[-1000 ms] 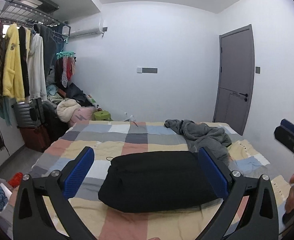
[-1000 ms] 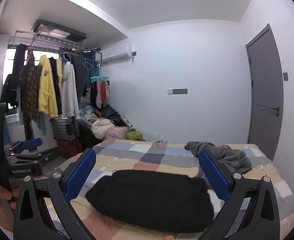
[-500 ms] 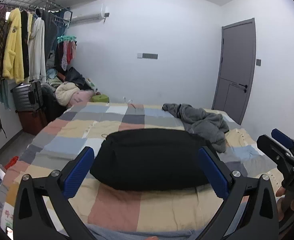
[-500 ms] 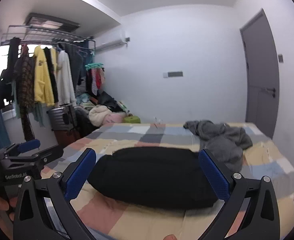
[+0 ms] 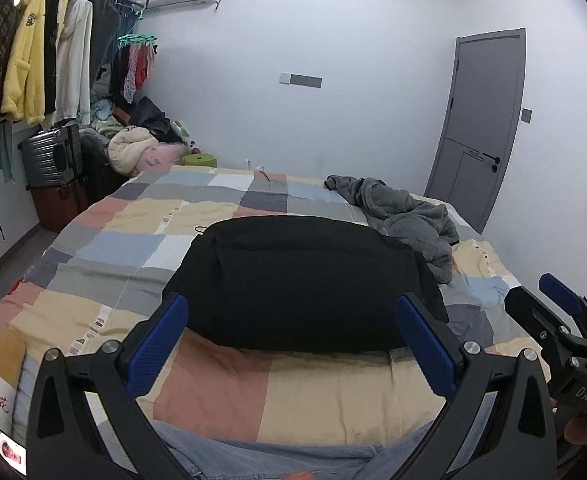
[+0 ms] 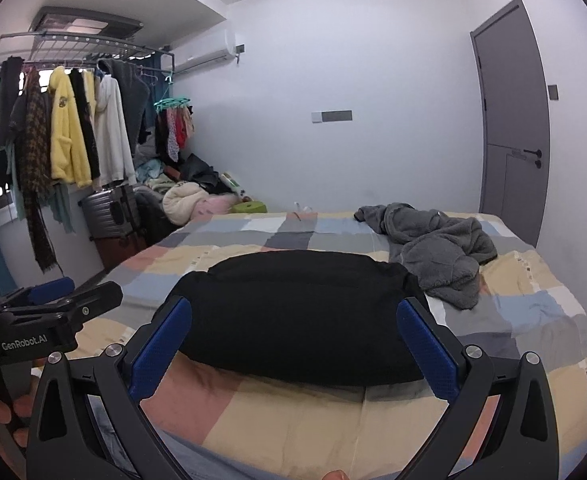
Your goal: Fold large clothes
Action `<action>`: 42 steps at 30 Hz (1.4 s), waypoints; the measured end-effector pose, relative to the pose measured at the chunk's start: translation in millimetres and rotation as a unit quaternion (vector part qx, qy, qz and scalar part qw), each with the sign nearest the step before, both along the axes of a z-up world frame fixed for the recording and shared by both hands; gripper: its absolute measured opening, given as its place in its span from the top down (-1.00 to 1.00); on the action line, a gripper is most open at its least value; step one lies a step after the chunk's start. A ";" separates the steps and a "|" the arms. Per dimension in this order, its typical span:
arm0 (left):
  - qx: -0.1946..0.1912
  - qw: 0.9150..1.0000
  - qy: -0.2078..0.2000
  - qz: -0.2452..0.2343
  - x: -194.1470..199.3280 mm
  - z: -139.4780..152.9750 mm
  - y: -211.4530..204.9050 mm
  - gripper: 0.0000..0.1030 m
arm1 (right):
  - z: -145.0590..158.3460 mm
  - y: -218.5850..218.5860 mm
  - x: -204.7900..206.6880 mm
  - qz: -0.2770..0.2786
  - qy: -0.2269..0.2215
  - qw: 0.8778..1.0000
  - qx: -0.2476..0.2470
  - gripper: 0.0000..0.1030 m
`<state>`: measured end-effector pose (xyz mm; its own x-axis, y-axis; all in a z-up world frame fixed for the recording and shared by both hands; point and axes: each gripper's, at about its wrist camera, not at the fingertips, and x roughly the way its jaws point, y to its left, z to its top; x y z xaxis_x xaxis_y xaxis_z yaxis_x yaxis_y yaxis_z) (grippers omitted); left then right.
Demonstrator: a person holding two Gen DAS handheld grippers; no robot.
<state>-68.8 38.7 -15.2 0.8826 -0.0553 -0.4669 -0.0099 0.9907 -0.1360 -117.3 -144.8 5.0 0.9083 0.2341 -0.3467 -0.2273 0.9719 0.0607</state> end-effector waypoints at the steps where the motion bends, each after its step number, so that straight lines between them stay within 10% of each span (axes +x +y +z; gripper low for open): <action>1: 0.003 1.000 -0.001 0.003 0.2 -0.4 -0.1 -0.99 | 0.0 -0.3 0.0 0.000 0.000 1.000 -0.001 -1.00; 42: 0.013 1.000 0.010 -0.015 3.1 -5.0 -19.0 -1.00 | -11.9 -14.3 5.6 -0.019 0.017 1.000 -0.011 -1.00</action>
